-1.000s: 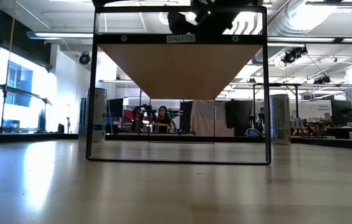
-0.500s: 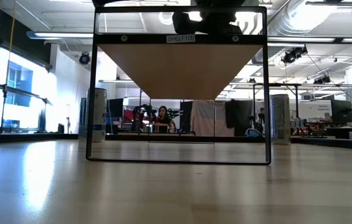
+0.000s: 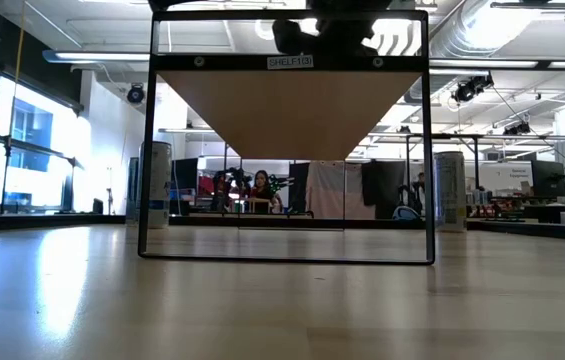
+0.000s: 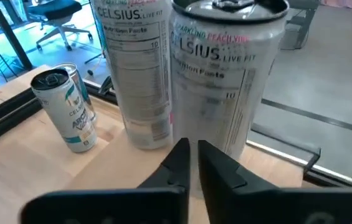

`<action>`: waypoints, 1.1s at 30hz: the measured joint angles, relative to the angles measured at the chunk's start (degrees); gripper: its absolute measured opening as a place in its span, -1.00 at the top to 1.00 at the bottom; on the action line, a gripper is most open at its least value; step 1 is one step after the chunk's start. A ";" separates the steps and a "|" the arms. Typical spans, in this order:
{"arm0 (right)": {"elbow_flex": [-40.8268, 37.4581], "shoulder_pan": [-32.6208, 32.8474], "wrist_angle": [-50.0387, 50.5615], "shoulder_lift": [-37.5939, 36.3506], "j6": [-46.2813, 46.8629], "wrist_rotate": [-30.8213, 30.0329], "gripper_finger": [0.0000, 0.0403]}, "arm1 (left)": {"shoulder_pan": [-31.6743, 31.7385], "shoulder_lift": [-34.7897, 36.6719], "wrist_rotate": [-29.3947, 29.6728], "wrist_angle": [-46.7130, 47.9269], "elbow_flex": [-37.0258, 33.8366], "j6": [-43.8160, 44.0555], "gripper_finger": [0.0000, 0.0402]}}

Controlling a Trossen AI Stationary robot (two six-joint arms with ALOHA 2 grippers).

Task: Place canned beverage on shelf
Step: Put the white pink soda can on the shelf aligned with the white pink soda can

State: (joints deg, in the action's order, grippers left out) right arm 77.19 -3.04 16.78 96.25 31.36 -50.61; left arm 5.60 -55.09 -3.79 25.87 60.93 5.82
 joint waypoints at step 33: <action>0.00 -4.81 -0.31 0.00 -7.97 4.68 1.00 | -0.01 0.00 1.83 -0.04 0.00 0.05 -0.73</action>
State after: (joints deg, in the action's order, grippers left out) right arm 77.19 -7.85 16.47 96.25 23.39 -45.93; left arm 5.60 -55.09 -1.96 25.82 60.93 5.87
